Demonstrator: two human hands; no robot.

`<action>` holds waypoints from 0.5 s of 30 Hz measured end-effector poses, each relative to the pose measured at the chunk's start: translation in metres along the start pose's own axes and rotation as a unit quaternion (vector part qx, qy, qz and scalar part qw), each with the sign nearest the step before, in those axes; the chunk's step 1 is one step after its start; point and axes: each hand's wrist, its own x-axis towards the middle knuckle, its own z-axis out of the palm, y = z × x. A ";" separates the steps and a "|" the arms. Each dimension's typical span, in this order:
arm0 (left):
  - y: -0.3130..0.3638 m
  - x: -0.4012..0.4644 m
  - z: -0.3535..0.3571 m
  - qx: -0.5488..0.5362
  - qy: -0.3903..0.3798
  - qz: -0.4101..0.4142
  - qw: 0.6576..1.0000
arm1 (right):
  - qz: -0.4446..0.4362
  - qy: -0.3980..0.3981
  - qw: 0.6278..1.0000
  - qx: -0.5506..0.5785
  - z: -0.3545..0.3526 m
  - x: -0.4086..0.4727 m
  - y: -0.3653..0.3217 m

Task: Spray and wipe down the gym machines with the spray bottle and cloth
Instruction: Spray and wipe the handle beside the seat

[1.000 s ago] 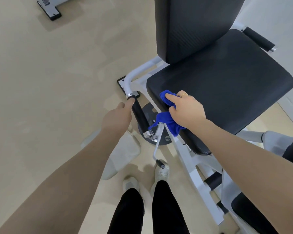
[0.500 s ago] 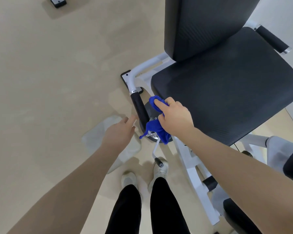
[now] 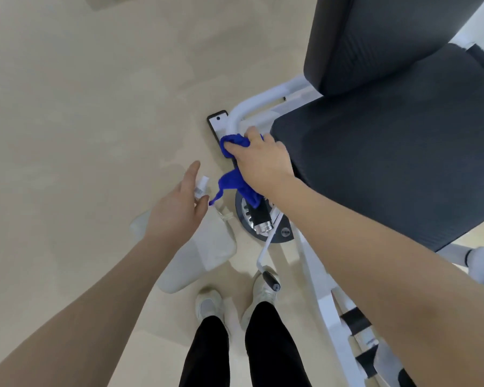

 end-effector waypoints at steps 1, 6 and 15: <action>-0.003 -0.003 0.000 0.001 -0.011 -0.001 1.000 | -0.042 -0.005 0.999 -0.007 0.002 -0.015 0.002; -0.007 -0.020 -0.007 -0.008 -0.041 -0.012 0.999 | -0.138 -0.047 0.988 0.043 0.008 -0.085 0.009; -0.020 -0.020 -0.003 -0.029 0.015 -0.032 0.999 | -0.032 0.029 0.998 -0.044 0.003 -0.001 -0.015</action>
